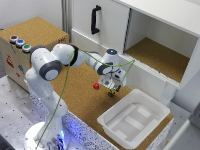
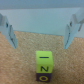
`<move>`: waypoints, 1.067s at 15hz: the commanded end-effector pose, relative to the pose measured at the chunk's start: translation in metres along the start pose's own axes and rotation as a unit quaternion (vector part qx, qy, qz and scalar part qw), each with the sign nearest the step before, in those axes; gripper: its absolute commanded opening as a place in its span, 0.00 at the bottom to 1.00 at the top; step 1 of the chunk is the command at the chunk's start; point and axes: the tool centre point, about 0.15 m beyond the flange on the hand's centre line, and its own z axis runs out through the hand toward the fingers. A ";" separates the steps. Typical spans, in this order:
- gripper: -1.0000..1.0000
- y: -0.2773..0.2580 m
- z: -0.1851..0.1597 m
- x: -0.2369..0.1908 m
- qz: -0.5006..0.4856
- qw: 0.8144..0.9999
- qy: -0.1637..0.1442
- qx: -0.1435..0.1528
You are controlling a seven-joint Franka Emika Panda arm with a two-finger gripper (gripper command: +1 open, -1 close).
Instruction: Grasp the pink block
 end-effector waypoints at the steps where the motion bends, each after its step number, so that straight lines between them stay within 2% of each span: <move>1: 1.00 -0.071 -0.033 -0.033 -0.017 0.999 0.022 -0.021; 4: 1.00 -0.113 -0.008 -0.046 -0.044 0.999 -0.011 -0.006; 6: 1.00 -0.131 0.014 -0.054 -0.050 0.998 -0.027 0.014; 9: 1.00 -0.137 0.044 -0.052 -0.039 0.998 -0.034 0.029; 12: 1.00 -0.139 0.066 -0.034 -0.049 0.998 -0.030 0.028; 16: 1.00 -0.142 0.095 -0.027 -0.071 0.995 -0.055 0.035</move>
